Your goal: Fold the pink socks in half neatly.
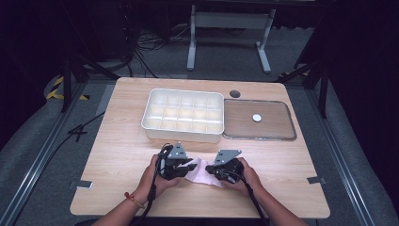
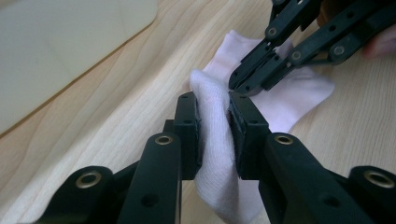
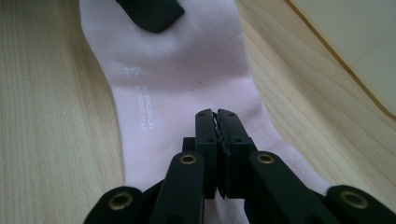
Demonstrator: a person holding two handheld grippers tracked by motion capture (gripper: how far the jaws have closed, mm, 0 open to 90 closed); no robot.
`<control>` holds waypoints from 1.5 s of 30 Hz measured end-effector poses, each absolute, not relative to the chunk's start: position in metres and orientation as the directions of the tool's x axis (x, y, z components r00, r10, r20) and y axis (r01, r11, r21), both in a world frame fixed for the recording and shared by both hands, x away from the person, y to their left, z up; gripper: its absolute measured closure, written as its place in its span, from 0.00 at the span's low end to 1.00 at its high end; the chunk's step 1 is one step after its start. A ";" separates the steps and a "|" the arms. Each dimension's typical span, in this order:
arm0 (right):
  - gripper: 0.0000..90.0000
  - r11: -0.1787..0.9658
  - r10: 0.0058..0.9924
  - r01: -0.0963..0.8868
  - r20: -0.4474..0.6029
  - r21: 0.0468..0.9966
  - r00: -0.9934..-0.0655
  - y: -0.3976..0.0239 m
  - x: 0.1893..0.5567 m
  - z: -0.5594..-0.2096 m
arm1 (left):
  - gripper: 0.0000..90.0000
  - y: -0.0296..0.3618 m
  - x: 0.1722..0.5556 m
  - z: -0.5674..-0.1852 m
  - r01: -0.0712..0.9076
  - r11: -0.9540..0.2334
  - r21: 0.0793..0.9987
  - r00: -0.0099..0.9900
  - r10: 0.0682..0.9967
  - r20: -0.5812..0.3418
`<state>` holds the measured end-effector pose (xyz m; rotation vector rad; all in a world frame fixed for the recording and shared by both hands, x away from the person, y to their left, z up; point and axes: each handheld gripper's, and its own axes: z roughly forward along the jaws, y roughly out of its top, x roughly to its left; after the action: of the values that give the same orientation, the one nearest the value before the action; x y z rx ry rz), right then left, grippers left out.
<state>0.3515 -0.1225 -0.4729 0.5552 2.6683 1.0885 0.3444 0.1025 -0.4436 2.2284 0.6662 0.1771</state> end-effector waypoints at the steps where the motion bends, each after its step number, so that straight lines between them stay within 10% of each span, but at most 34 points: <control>1: 0.97 0.655 0.414 0.262 -0.046 0.709 -0.909 -0.121 0.352 -0.473 | 0.83 0.101 0.344 -0.443 0.403 -0.555 0.728 0.853 0.515 -0.080; 45: 0.95 0.654 0.474 0.333 -0.024 0.679 -0.880 -0.164 0.357 -0.465 | 0.83 0.076 0.350 -0.434 0.380 -0.601 0.703 0.860 0.509 -0.030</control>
<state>0.3573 -0.1642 -0.4651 0.6600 2.6722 1.0377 0.3504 0.0757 -0.4335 2.2840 0.6408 0.2236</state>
